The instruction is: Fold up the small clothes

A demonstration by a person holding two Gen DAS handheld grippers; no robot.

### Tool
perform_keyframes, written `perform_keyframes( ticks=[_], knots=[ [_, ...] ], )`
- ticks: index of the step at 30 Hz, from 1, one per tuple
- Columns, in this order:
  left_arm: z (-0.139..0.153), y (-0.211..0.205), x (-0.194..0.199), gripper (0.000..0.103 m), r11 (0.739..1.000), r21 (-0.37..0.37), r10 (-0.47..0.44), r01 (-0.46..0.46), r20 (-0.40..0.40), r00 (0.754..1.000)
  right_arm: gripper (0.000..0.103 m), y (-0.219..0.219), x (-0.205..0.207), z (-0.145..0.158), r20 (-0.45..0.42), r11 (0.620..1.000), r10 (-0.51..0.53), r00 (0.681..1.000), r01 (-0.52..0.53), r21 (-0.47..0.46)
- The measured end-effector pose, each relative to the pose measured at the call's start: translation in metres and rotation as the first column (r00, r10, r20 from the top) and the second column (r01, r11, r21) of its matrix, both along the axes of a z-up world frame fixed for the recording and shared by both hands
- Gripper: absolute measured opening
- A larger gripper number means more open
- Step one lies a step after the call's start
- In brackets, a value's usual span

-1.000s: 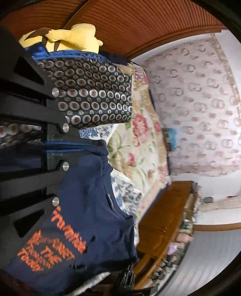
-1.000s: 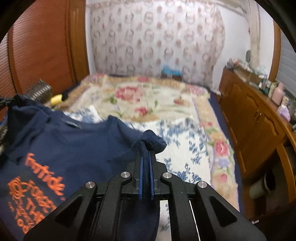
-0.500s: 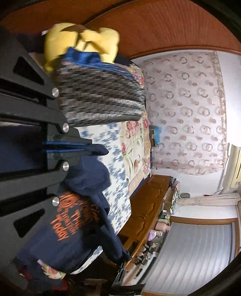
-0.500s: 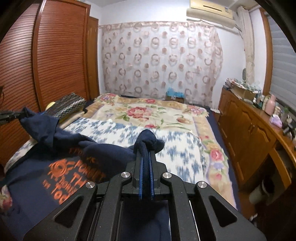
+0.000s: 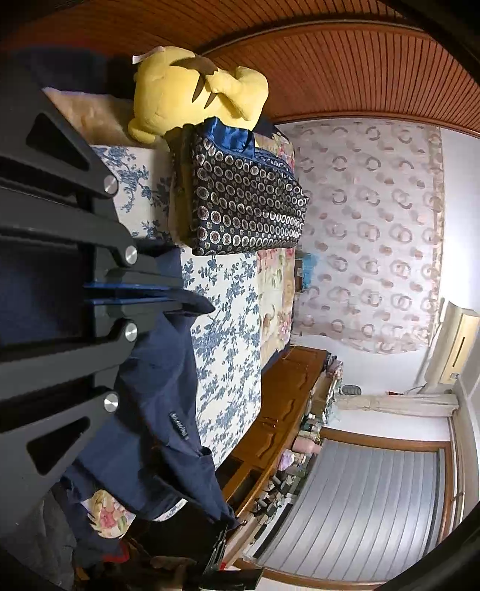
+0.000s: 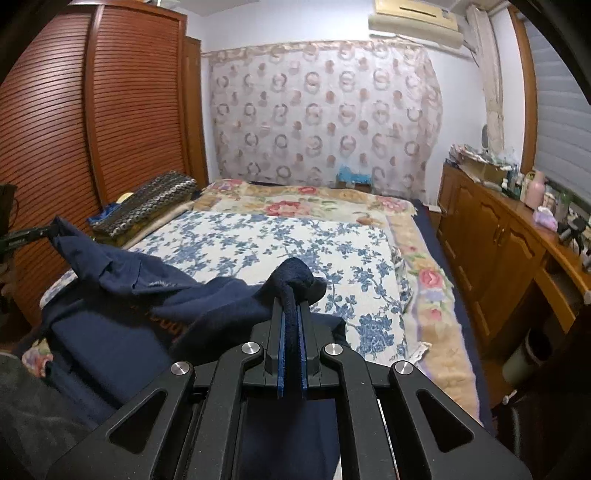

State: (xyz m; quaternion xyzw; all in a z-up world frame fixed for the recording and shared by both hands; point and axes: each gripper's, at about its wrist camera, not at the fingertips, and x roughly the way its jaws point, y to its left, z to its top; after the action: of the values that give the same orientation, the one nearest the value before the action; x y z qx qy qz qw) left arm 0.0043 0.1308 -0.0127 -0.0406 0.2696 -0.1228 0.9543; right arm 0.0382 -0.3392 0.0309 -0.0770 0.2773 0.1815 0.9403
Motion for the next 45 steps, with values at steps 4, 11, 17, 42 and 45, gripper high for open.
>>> perform_keyframes(
  ticks=[4,11,17,42,45],
  knots=[
    [0.002,-0.003,-0.015,0.001,0.999,0.039,0.008,-0.008,0.005,1.000,0.003,0.000,-0.015,0.008,-0.005,0.999,0.011,1.000,-0.011,-0.034],
    [-0.013,-0.003,-0.012,0.002,0.999,0.049,-0.003,0.006,-0.060,0.998,0.003,-0.003,-0.020,-0.023,-0.108,0.998,0.005,0.994,-0.011,-0.057],
    [-0.013,0.002,-0.012,0.025,0.999,0.037,0.004,-0.002,-0.052,0.999,0.023,-0.005,-0.018,-0.035,-0.138,0.997,-0.021,0.990,0.011,-0.072],
    [-0.096,0.005,0.114,0.038,0.994,0.100,0.000,0.039,-0.361,0.933,0.061,-0.013,0.092,-0.094,-0.282,0.994,-0.073,0.957,0.047,-0.100],
    [-0.102,0.004,0.117,0.038,0.994,0.098,-0.001,0.042,-0.382,0.924,0.062,-0.012,0.096,-0.103,-0.303,0.991,-0.088,0.949,0.051,-0.126]
  ],
)
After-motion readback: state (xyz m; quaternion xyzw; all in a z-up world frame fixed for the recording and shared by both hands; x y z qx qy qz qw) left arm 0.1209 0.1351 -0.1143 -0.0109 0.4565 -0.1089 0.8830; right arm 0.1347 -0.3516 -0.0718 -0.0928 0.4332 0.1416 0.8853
